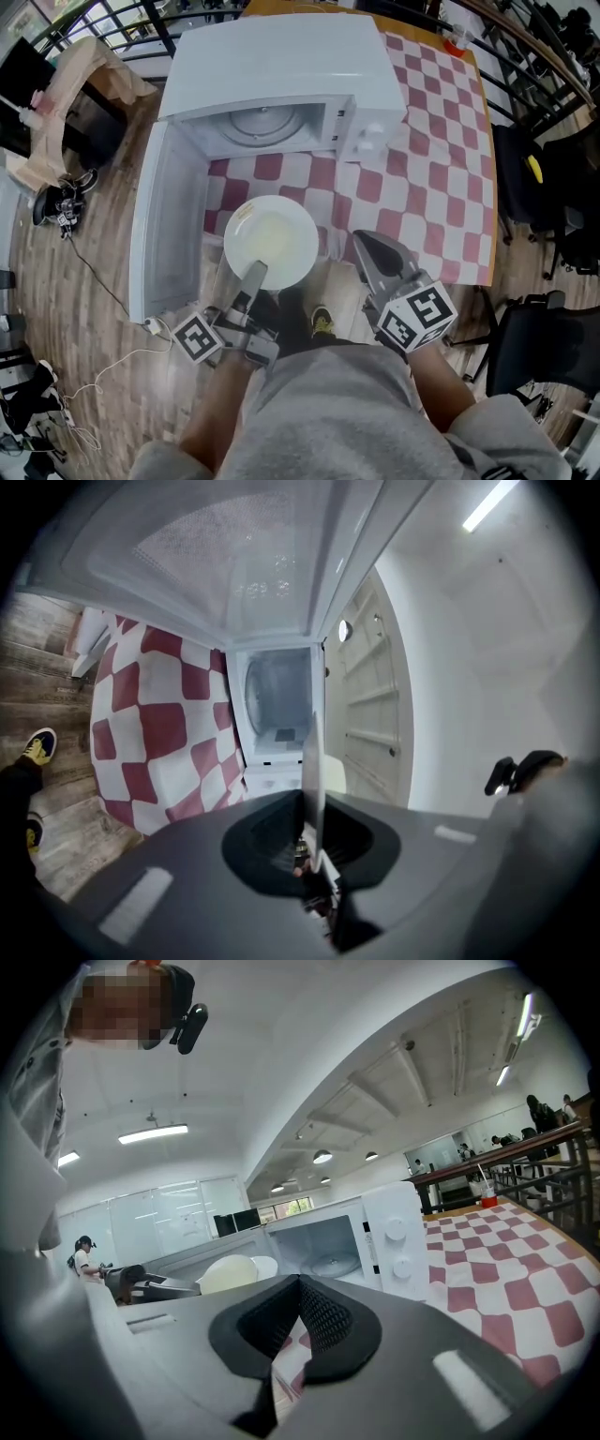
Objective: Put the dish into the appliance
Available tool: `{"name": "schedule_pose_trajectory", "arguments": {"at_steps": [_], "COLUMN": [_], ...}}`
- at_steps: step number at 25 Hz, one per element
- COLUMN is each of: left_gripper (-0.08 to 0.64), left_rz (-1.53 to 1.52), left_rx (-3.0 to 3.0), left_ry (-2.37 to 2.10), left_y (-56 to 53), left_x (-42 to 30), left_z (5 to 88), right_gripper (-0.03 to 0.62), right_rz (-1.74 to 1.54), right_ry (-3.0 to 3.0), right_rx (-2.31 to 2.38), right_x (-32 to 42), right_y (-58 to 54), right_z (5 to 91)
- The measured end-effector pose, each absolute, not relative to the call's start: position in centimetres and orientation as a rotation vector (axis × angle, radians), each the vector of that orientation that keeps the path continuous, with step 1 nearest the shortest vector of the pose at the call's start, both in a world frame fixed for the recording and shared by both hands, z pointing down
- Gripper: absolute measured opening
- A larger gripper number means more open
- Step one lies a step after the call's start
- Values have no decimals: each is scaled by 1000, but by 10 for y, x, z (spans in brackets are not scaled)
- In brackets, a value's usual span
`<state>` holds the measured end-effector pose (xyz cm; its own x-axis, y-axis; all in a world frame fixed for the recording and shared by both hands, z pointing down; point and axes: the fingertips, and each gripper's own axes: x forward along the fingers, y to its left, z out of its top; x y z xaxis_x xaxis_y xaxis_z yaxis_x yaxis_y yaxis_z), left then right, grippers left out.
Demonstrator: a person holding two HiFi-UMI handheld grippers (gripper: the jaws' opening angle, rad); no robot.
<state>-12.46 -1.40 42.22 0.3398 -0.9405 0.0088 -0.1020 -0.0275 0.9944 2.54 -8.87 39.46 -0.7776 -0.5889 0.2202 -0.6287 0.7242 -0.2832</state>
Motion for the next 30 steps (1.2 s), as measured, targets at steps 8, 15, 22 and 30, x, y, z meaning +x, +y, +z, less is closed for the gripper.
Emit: {"name": "schedule_pose_trajectory", "arguments": {"at_steps": [8,15,22,30], "left_gripper": [28,28,28,28], "left_rz": [-882,-875,-872,-877], "left_rx": [1446,1440,1446,1440], "left_ry": [-992,-964,-920,-896], "left_y": [-69,-97,-114,-131], "left_x": [-149,-170,-180,-187], "left_z": [423,427,429,435], "right_gripper": [0,-2,0,-2], "right_rz": [512,487,493,487], "right_ry": [-2792,-2772,-2734,-2712], "right_rx": [982,1000,1069,1128], "right_x": [-7,-32,-36,-46], "right_y": [-137,-156,-170,-186], "right_z": [393,395,391,391]}}
